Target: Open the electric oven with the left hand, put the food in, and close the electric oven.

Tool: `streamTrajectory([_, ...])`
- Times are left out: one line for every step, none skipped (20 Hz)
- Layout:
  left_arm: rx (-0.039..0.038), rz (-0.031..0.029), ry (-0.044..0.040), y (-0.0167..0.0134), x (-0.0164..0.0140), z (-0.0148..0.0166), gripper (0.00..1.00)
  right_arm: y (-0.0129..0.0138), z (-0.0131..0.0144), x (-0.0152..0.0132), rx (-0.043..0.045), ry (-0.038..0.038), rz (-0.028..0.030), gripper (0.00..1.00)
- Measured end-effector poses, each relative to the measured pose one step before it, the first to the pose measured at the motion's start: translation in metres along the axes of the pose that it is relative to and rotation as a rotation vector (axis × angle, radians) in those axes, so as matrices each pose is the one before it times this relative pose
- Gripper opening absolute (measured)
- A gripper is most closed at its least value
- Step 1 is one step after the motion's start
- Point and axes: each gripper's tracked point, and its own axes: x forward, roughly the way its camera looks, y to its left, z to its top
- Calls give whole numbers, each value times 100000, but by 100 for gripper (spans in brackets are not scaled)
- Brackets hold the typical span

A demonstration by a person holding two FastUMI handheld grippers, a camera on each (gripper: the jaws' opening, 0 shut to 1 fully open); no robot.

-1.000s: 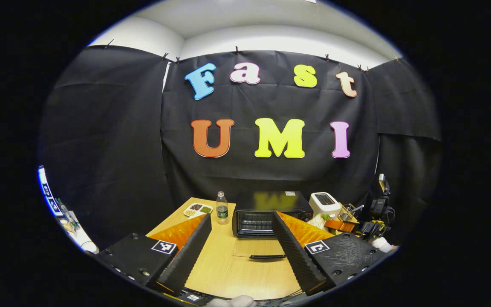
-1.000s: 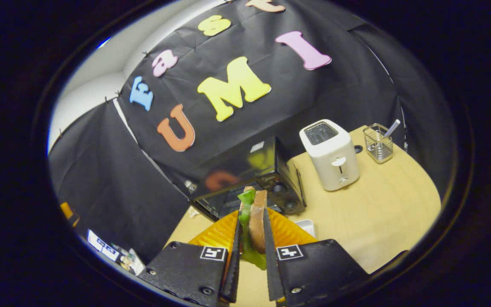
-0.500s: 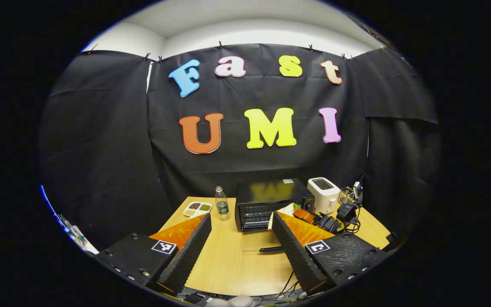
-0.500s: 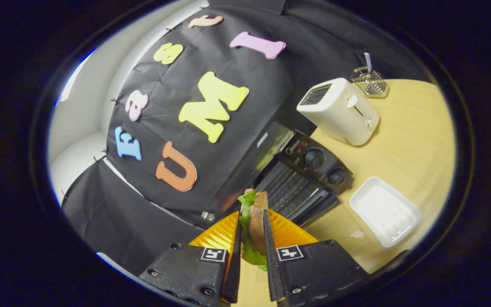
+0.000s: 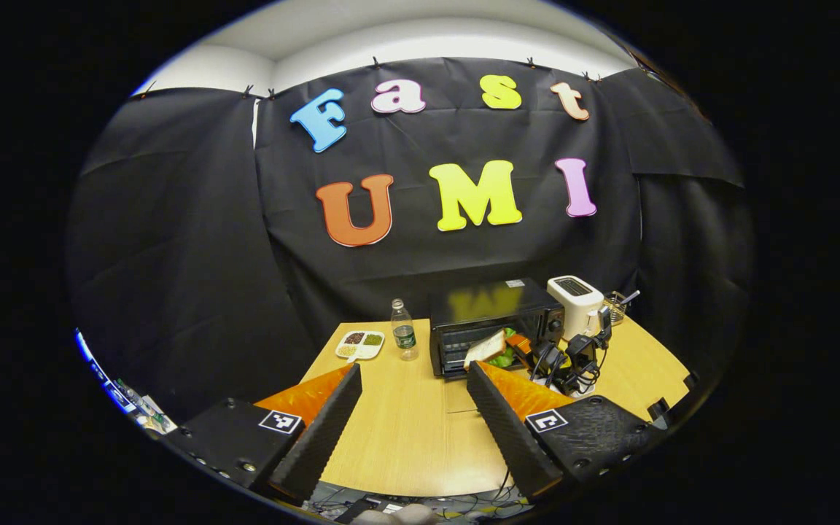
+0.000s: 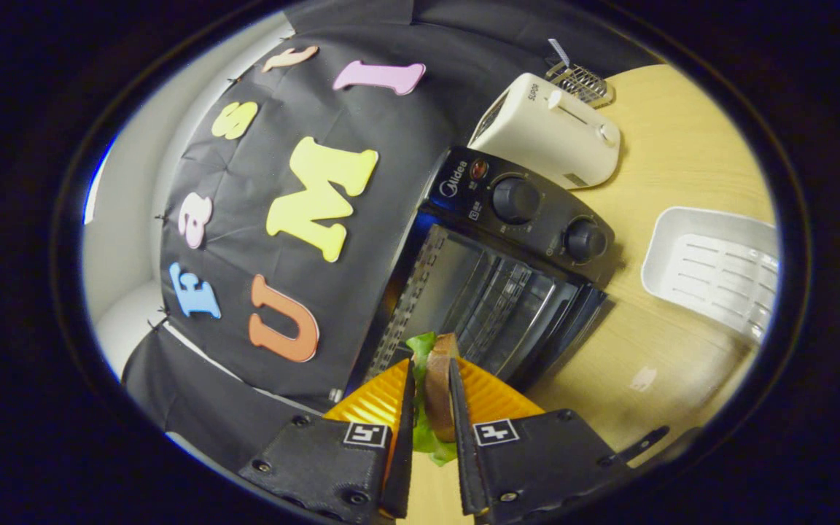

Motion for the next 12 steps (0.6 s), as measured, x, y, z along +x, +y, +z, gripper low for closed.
streamTrajectory([316,331,272,368,112,-56,96,-205,619,804,1004,-2233,-701,29])
streamTrajectory([-163,-28,487,155,251,-194,96,-433,281,749,-153,-1446,-1159,29])
streamTrajectory([-348,201,160,221,199,-21,96,-244,-48,716,-359,-922,-814,29])
streamTrajectory([-390,-21,454,131,213,-34,96,-290,-96,554,-1389,-909,-1732,29])
streamTrajectory([-158,115,177,110,341,-51,96,-556,-435,365,-2012,-118,-2174,29])
streamTrajectory([-85,-102,705,-23,315,-126,96,-217,110,403,-408,-2877,-1229,29])
streamTrajectory([362,-181,526,0,150,-149,96,-202,-134,471,-67,-2227,-1255,29])
streamTrajectory([682,151,116,61,178,-56,96,-161,-8,304,-843,-545,-1177,29])
streamTrajectory([425,-104,400,0,278,-51,96,-17,-517,176,-1339,17,-749,29])
streamTrajectory([-73,-288,466,-90,97,-134,96,-108,-458,345,-191,708,-598,29])
streamTrajectory([-428,-216,154,-42,37,-17,96,-217,-463,210,37,1602,-1718,29])
streamTrajectory([-621,-14,176,36,55,-20,96,-209,-606,131,-513,2227,-1564,29])
